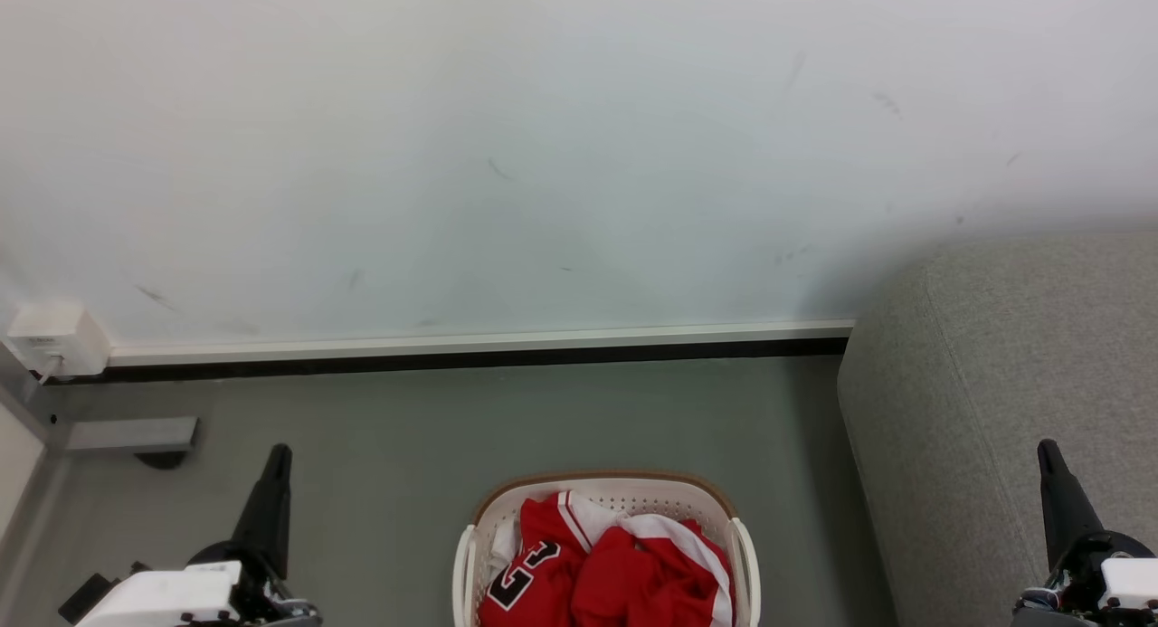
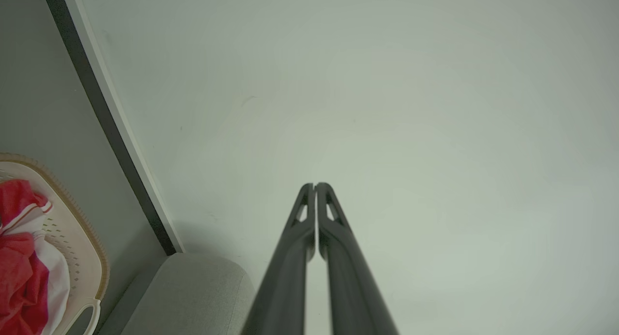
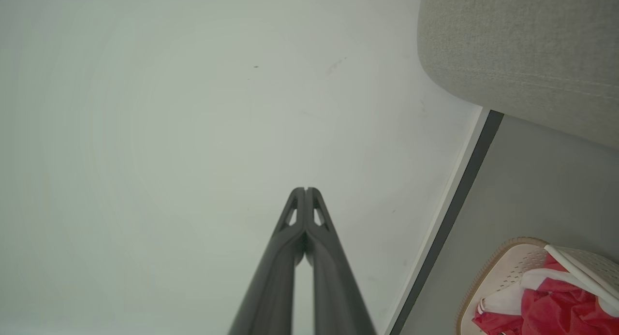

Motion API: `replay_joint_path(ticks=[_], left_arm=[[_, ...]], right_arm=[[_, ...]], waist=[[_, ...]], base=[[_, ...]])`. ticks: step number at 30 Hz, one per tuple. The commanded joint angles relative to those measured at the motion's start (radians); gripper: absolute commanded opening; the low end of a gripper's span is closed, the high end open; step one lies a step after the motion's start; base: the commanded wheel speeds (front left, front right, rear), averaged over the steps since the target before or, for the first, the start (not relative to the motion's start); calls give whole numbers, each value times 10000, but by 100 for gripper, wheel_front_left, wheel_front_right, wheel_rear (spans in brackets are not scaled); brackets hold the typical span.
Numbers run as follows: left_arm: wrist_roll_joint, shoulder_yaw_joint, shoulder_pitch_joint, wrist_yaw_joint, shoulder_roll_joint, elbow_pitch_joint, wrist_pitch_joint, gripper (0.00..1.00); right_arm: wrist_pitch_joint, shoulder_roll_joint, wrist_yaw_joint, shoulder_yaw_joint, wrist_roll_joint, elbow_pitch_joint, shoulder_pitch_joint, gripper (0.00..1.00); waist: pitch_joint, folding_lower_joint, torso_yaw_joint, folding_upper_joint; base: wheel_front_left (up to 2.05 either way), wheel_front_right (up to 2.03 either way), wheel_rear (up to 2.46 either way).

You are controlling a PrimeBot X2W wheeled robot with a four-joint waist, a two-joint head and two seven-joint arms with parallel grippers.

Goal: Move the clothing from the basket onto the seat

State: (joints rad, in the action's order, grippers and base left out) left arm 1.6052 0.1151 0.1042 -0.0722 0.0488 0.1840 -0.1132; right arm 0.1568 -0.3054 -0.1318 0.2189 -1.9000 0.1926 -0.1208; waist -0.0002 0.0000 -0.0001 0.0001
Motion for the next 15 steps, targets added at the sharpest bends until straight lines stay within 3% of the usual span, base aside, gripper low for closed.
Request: replay_joint_path(ticks=[1,8,9,15], left_arm=[[139,18,49,-15,25,-25,-32,0],[139,18,49,-15,25,-25,-33,0],[-2,0,-7,0,-4,15,2,100],[-96,-183,-104,-22,-19,149,255,100]], right_arm=[[22,-54,23,6,-67,-37,-20,0],[22,-54,23,7,-68,-36,-20,0],[0,8,0,4,0,15,5,100],[72,188,1,-89,419,108,127,100]], waist=[[0,0,0,-1],[0,0,0,-1],[0,0,0,-1],[4,0,2,-1]], base=[[0,0,0],[0,0,0],[0,0,0],[0,0,0]])
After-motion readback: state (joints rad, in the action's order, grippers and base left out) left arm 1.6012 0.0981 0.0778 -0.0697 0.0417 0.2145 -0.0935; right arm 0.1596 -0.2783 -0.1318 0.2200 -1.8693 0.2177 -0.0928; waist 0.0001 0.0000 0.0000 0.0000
